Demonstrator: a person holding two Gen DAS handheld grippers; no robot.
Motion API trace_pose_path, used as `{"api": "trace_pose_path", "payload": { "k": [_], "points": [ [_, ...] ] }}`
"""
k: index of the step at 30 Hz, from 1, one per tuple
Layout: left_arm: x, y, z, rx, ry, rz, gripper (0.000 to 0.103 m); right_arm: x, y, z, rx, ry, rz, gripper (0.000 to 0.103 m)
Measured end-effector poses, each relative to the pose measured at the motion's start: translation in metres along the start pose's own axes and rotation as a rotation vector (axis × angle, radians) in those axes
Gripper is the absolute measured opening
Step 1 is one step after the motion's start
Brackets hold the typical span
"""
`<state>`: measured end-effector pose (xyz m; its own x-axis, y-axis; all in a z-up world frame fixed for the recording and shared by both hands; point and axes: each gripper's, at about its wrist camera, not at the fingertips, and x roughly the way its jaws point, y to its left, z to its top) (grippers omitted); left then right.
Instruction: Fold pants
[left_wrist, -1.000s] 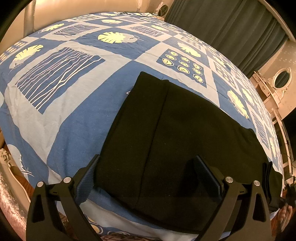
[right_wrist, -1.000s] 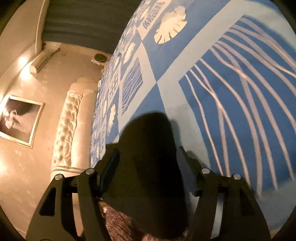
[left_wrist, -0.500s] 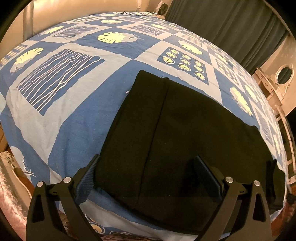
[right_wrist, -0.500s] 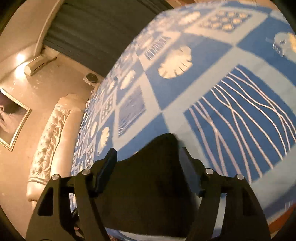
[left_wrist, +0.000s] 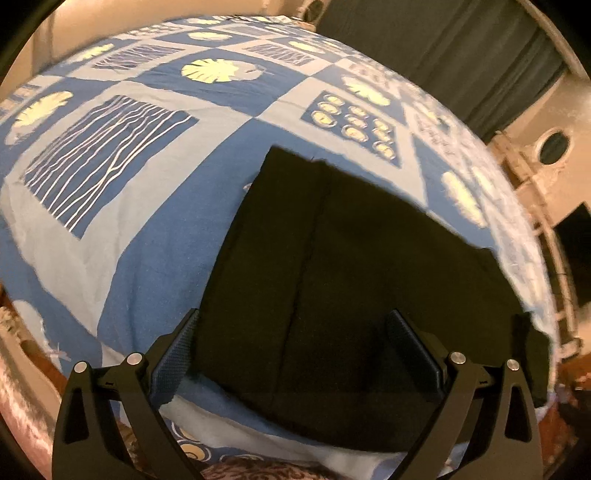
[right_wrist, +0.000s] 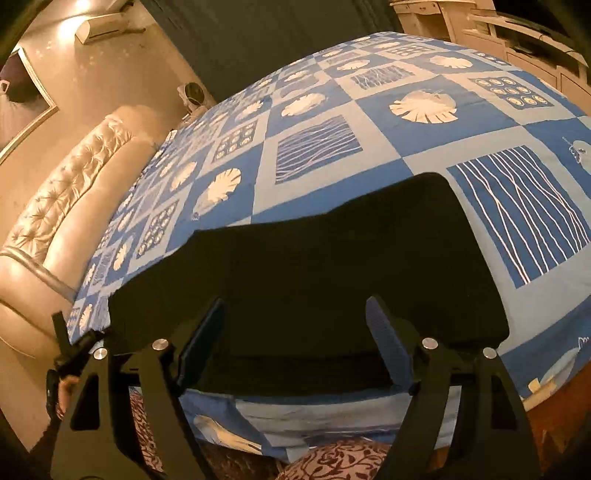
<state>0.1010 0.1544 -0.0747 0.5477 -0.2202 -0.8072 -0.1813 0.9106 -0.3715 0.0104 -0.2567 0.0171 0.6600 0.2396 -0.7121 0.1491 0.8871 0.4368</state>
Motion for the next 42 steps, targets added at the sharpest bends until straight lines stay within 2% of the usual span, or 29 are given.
{"api": "trace_pose_path", "payload": {
  "k": [2, 3, 6, 8, 9, 11, 16, 19, 23, 27, 32, 33, 34, 35, 37, 38, 39, 42],
  "points": [
    [-0.010, 0.014, 0.009, -0.047, -0.026, -0.075, 0.097, 0.001, -0.001, -0.003, 0.010, 0.002, 0.002, 0.079],
    [-0.016, 0.030, 0.016, -0.102, -0.036, -0.141, 0.097, 0.001, -0.001, -0.004, 0.012, 0.005, 0.003, 0.079],
    [-0.012, 0.066, 0.024, -0.240, 0.020, -0.284, 0.097, 0.005, 0.000, -0.007, 0.010, 0.020, 0.012, 0.079],
    [-0.007, 0.086, 0.024, -0.313, 0.039, -0.337, 0.097, 0.008, 0.000, -0.006, 0.001, 0.029, 0.020, 0.079],
    [-0.004, 0.095, 0.023, -0.337, 0.048, -0.398, 0.097, 0.008, 0.002, -0.007, -0.004, 0.031, 0.024, 0.079],
    [-0.001, 0.099, 0.024, -0.334, 0.065, -0.452, 0.097, 0.010, 0.004, -0.008, -0.011, 0.037, 0.033, 0.079],
    [0.009, 0.089, 0.029, -0.251, 0.119, -0.535, 0.097, 0.016, 0.006, -0.012, -0.013, 0.063, 0.044, 0.079],
    [0.016, 0.077, 0.030, -0.219, 0.148, -0.555, 0.097, 0.021, 0.005, -0.014, -0.003, 0.086, 0.051, 0.079],
    [0.028, 0.057, 0.038, -0.158, 0.167, -0.507, 0.097, 0.024, 0.004, -0.016, 0.016, 0.099, 0.068, 0.080],
    [0.034, 0.043, 0.048, -0.115, 0.179, -0.494, 0.097, 0.026, 0.005, -0.017, 0.010, 0.110, 0.073, 0.080],
    [0.040, 0.029, 0.048, -0.062, 0.166, -0.450, 0.096, 0.027, 0.006, -0.018, 0.013, 0.113, 0.078, 0.081],
    [0.039, 0.028, 0.047, -0.044, 0.164, -0.433, 0.092, 0.027, 0.005, -0.018, 0.014, 0.113, 0.078, 0.081],
    [0.040, 0.025, 0.047, -0.025, 0.162, -0.411, 0.077, 0.027, 0.005, -0.018, 0.015, 0.114, 0.079, 0.081],
    [0.040, 0.023, 0.046, 0.000, 0.164, -0.369, 0.068, 0.027, 0.005, -0.019, 0.016, 0.115, 0.078, 0.081],
    [0.042, 0.030, 0.048, -0.004, 0.176, -0.323, 0.029, 0.029, 0.005, -0.020, 0.017, 0.117, 0.077, 0.081],
    [0.041, 0.037, 0.048, -0.024, 0.181, -0.330, 0.026, 0.029, 0.006, -0.020, 0.016, 0.118, 0.076, 0.081],
    [0.043, 0.044, 0.048, -0.068, 0.187, -0.369, 0.019, 0.029, 0.006, -0.020, 0.015, 0.119, 0.075, 0.081],
    [0.042, 0.049, 0.045, -0.108, 0.169, -0.408, 0.014, 0.030, 0.005, -0.020, 0.016, 0.117, 0.076, 0.081]
  ]
}}
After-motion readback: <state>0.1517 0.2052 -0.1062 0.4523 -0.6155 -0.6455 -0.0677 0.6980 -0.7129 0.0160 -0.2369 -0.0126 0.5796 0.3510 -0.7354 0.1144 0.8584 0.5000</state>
